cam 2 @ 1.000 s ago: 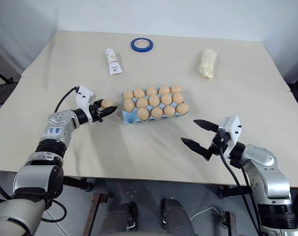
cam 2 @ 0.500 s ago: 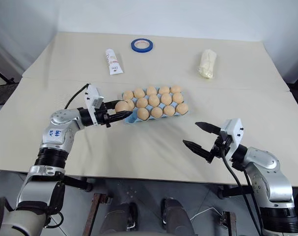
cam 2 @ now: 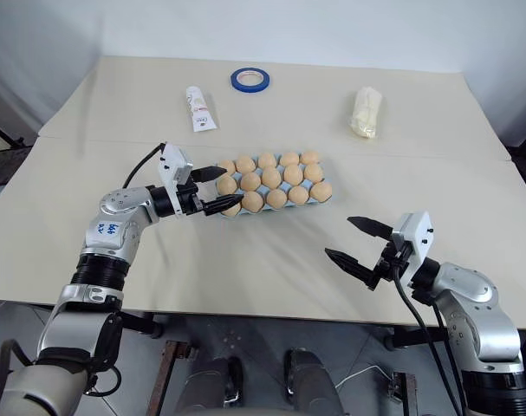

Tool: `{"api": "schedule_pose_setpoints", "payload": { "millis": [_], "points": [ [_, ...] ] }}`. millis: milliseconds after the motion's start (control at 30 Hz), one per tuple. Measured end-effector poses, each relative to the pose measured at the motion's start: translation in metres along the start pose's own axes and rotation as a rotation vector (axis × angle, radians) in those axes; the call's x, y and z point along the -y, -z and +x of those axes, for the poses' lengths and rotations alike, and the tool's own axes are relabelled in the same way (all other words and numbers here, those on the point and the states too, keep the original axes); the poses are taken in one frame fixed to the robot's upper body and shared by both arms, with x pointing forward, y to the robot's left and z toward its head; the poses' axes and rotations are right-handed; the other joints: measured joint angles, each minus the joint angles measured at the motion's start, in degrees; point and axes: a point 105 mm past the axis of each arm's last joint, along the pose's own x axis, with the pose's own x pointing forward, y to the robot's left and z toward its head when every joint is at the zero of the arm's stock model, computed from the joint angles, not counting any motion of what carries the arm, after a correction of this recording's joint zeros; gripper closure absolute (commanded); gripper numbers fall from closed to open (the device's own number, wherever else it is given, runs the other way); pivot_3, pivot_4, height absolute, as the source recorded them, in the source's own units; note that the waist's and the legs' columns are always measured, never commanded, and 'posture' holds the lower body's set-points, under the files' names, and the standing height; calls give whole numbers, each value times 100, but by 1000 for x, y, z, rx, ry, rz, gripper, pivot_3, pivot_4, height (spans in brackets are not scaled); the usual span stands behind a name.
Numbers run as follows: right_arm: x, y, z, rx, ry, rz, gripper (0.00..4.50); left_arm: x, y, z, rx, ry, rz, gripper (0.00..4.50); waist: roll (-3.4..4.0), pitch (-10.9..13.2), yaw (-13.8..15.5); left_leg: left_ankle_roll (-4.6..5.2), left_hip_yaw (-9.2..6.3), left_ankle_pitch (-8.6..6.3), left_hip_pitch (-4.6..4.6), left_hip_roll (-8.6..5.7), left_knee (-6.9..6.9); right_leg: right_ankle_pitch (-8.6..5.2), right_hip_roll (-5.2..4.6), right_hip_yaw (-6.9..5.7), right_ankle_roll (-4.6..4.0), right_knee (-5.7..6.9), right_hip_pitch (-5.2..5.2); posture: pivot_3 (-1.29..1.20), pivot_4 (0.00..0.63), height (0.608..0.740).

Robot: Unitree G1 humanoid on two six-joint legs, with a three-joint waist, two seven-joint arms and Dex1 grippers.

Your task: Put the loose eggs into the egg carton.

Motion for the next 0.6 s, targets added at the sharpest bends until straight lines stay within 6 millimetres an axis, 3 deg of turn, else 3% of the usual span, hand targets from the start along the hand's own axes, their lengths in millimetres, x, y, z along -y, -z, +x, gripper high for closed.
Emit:
{"api": "schedule_pose_setpoints", "payload": {
  "millis": [133,233,467,600],
  "points": [
    [0,0,0,1,1,-1,0,-6,-16,-13,51,-20,6,29,0,0,-11,0,0,0,0,1,-4,0,0,1,0,0,-1,0,150,740],
    [1,-1,0,2,-1,-1,0,-5,-30,-36,107,-30,32,29,1,0,-32,-7,1,-1,4,4,-9,-1,1,1,-2,-1,-1,0,150,740],
    [4,-2,2,3,-32,-3,0,-2,-13,-88,-6,-82,-1,29,1,0,-11,-1,-1,0,6,-1,-5,-2,-8,1,-4,1,2,0,150,740],
    [5,-3,4,-25,-95,-23,0,15,5,-122,-98,-46,10,29,1,0,-43,-2,1,-3,11,1,-18,-5,-10,2,-11,-5,2,0,150,740]
  ]
}}
